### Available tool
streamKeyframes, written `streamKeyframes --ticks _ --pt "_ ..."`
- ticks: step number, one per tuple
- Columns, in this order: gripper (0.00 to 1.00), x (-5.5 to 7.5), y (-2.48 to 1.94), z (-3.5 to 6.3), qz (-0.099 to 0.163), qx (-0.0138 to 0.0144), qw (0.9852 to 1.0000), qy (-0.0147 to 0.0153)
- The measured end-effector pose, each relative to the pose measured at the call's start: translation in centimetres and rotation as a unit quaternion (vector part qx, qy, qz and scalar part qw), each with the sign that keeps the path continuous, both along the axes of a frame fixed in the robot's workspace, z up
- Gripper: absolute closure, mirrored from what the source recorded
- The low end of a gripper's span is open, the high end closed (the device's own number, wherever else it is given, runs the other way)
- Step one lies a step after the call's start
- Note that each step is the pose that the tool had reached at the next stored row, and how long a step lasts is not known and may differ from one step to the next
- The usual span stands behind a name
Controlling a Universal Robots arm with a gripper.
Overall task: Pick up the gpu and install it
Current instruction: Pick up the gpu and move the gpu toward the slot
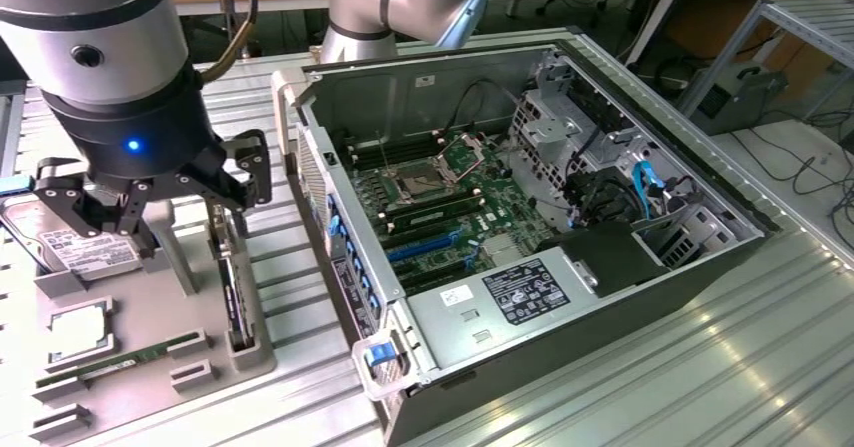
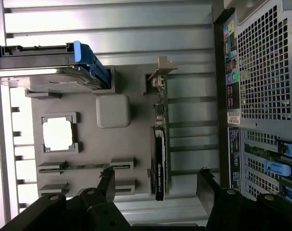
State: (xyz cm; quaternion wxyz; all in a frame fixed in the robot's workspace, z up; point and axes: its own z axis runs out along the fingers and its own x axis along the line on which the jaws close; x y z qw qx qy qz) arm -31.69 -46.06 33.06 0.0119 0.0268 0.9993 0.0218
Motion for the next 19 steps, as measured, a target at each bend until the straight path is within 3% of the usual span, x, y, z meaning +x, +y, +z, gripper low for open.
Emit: streamKeyframes --ticks 10,19 --pt "0.22 0.0 -0.25 -1.71 0.001 0.0000 1.0000 0.0048" --pt "0.22 0.0 -0.28 -1.96 0.001 0.0001 1.0000 0.0054"
